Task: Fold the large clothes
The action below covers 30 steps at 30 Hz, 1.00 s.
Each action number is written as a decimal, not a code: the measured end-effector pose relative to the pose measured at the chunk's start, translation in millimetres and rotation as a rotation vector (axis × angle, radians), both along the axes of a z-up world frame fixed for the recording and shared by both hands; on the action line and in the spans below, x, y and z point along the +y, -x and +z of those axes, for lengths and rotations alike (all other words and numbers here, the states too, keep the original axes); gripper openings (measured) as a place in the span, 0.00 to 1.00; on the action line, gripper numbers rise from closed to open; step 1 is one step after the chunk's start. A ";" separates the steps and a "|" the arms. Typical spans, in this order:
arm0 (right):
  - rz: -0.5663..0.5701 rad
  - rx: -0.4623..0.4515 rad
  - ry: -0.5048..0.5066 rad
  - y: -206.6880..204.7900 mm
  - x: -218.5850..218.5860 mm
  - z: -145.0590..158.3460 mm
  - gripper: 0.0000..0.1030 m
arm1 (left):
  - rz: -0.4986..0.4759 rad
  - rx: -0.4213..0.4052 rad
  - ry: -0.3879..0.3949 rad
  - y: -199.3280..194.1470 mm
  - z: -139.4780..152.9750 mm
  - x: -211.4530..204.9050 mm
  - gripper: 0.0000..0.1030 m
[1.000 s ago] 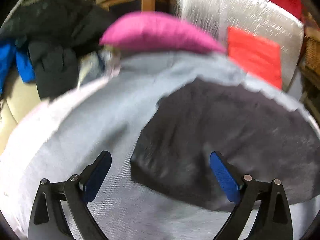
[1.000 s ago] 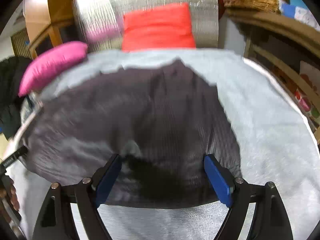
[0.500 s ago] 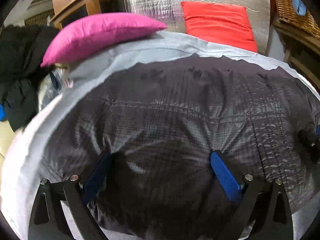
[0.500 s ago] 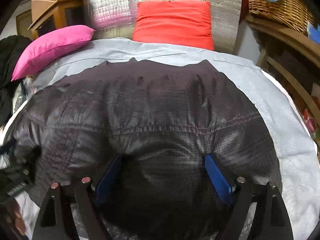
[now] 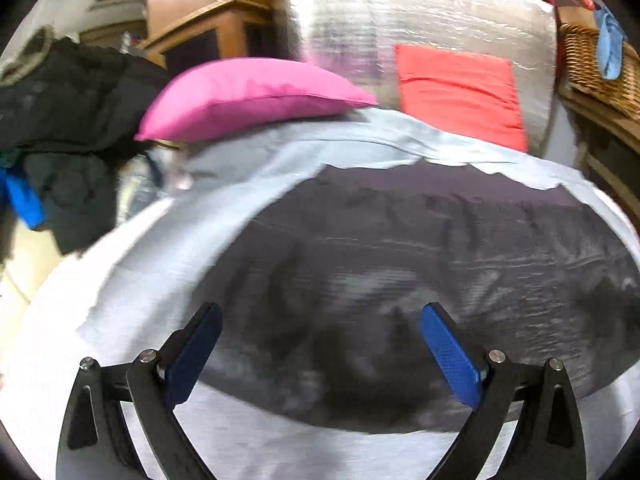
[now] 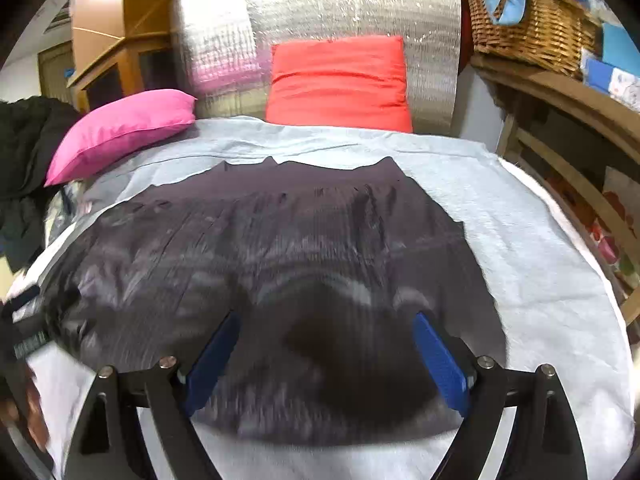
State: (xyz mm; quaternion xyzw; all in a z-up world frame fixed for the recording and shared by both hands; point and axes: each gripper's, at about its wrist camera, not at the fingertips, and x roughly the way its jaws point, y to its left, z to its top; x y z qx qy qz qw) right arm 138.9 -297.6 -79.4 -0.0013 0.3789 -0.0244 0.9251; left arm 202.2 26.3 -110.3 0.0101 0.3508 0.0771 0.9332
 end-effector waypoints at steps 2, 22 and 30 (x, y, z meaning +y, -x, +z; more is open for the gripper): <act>-0.012 0.024 0.022 8.3 -4.8 -10.9 0.88 | 0.023 0.048 -0.004 -3.1 -9.5 8.6 0.97; -0.068 0.140 -0.067 3.8 -38.5 -56.7 1.00 | 0.051 0.137 -0.004 -20.1 -53.3 20.7 1.00; -0.059 0.146 -0.070 -0.6 -38.9 -58.2 1.00 | 0.047 0.126 0.006 -19.9 -55.9 22.8 1.00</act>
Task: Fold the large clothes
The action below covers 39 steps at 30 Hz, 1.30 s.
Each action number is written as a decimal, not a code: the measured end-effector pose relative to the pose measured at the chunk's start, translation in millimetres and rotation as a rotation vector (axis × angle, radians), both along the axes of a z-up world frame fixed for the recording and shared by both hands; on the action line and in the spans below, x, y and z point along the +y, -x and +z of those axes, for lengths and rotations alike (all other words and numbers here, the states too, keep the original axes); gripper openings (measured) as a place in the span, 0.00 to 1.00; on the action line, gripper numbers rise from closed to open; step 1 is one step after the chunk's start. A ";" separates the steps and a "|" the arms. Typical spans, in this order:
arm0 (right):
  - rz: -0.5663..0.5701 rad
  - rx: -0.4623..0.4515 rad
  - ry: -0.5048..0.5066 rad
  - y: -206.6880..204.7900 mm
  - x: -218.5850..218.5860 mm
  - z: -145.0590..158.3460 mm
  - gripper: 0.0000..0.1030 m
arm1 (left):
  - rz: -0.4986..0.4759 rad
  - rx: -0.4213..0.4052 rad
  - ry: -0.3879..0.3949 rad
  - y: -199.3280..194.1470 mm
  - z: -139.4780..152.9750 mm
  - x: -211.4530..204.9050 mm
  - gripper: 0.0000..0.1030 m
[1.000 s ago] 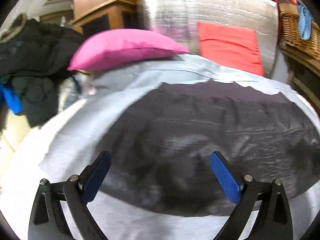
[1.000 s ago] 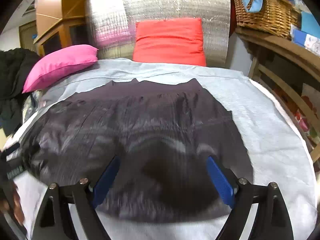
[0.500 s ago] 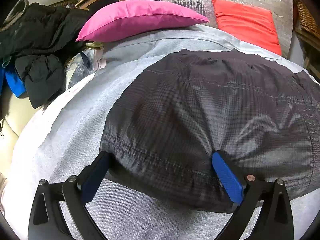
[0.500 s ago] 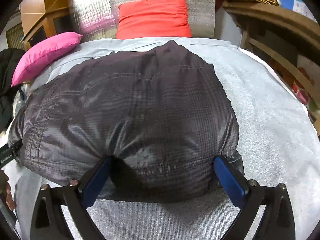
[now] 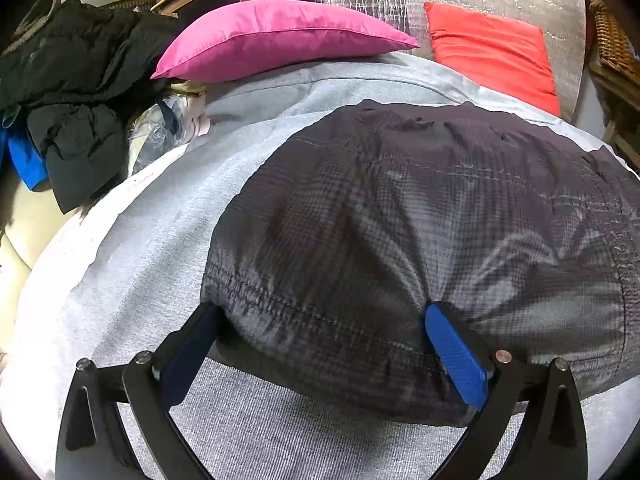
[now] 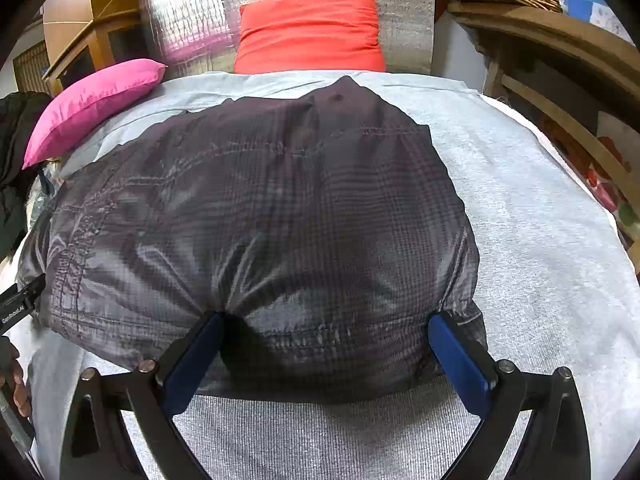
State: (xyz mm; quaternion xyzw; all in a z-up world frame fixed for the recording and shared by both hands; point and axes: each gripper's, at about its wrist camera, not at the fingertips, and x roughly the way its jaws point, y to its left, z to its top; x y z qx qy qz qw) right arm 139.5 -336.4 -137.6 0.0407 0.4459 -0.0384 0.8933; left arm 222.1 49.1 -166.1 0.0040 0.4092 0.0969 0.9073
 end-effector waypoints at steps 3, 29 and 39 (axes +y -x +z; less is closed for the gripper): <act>0.001 0.001 -0.006 -0.2 0.2 -1.3 1.00 | -0.001 -0.004 0.002 0.0 -0.7 0.3 1.00; 0.107 -0.023 -0.119 -123.0 -0.4 54.1 1.00 | -0.205 0.009 0.008 -88.2 48.8 -61.3 0.99; 0.046 0.062 -0.100 -149.9 -15.3 5.4 1.00 | -0.190 0.074 0.044 -103.1 15.1 -62.4 1.00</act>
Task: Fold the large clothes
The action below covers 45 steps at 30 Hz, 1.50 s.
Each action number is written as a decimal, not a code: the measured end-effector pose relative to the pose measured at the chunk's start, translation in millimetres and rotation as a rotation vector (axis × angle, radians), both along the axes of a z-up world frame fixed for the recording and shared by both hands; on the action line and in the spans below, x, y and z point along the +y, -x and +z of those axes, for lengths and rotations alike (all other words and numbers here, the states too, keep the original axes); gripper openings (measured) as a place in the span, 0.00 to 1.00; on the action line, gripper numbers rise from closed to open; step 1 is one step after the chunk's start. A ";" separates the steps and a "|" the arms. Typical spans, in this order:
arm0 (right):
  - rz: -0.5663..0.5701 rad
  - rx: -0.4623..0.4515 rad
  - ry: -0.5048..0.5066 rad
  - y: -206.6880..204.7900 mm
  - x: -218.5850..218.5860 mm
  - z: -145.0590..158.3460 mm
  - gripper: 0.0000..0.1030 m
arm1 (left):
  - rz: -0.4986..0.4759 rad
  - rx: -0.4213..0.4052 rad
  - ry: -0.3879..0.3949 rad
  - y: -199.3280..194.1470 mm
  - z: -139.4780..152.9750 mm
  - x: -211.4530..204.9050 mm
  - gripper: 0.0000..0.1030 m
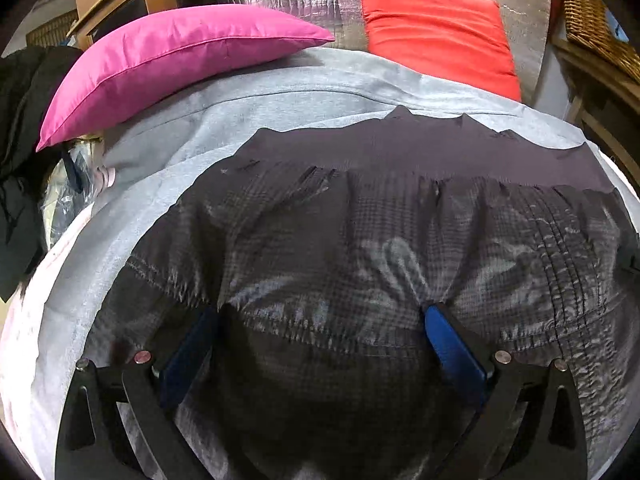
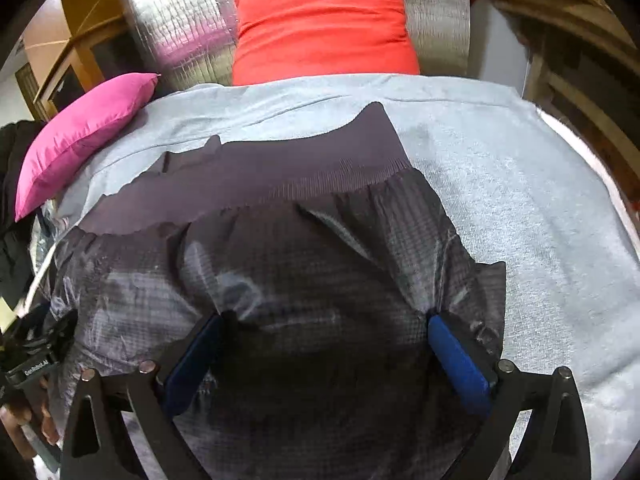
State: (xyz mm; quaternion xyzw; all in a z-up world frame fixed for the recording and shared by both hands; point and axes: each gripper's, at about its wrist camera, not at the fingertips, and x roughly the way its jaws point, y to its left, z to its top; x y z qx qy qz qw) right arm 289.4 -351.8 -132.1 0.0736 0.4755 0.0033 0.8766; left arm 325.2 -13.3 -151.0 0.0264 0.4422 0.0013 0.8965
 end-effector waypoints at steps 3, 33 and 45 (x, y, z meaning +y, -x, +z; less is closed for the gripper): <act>-0.026 -0.005 0.036 4.2 5.7 11.8 0.99 | 0.010 0.005 0.014 5.8 6.6 1.5 1.00; -0.078 -0.044 -0.112 105.7 -45.9 51.4 1.00 | 0.056 -0.010 0.246 64.8 41.7 120.8 1.00; -0.073 0.059 -0.411 55.0 -89.9 0.3 1.00 | -0.031 0.179 0.519 -7.2 -1.5 148.1 1.00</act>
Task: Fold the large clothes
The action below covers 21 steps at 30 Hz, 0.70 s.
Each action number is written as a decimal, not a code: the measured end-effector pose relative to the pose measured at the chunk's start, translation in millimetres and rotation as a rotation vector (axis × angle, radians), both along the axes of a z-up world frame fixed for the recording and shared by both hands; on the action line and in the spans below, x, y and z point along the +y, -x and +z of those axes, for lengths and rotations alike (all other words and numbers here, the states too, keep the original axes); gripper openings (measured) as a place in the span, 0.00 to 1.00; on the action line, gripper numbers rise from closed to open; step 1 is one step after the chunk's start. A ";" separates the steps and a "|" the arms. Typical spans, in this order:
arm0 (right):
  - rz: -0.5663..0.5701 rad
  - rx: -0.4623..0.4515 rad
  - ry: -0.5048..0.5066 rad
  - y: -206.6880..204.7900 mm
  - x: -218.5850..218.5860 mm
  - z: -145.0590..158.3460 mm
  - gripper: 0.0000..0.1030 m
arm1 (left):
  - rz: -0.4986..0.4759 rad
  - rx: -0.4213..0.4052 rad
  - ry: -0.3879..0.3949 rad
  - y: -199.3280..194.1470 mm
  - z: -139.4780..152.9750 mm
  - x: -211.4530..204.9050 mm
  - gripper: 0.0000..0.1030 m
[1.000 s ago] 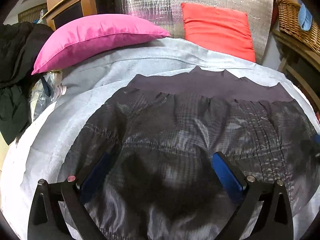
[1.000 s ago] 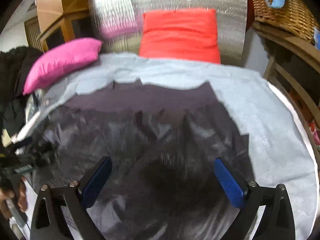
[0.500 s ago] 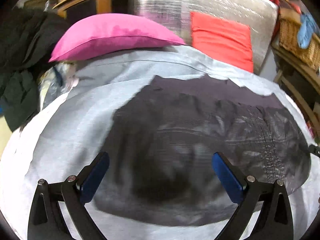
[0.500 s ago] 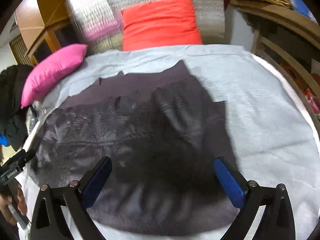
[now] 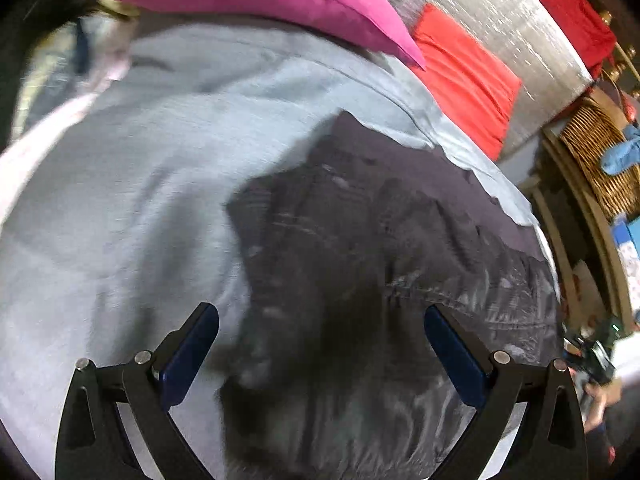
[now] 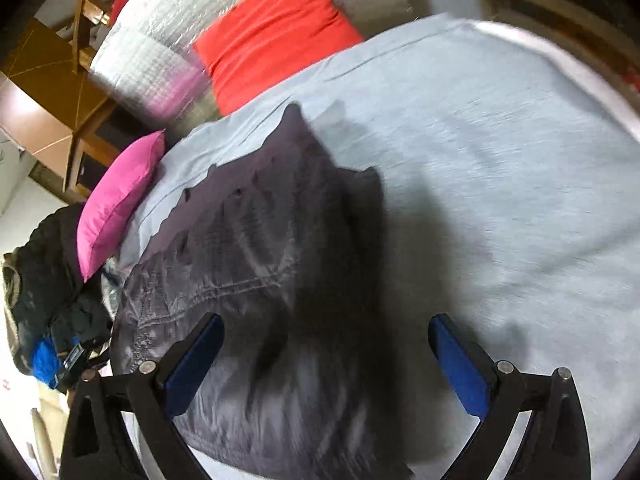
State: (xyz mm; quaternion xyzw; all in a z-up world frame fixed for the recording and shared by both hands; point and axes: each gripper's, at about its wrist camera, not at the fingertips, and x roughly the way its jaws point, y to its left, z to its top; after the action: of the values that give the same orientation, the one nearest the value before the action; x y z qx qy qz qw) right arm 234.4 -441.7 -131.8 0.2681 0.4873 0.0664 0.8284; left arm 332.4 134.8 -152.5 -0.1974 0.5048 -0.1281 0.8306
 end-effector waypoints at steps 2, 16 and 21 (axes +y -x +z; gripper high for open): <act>0.018 0.013 -0.005 -9.1 3.7 -7.3 1.00 | -0.036 0.031 0.031 -7.9 -7.5 -4.8 1.00; 0.083 0.036 -0.031 -30.6 28.0 -19.1 0.81 | -0.122 0.071 -0.008 -22.3 -24.1 -39.0 0.99; 0.131 0.081 0.042 -36.0 44.7 -3.5 0.35 | -0.111 0.089 -0.051 -29.6 -16.9 -48.2 0.42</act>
State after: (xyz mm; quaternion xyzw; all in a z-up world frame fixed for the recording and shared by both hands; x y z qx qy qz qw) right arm 270.4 -397.0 -135.4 0.2205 0.5382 0.0992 0.8074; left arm 361.9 86.6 -169.4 -0.1532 0.5544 -0.1522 0.8037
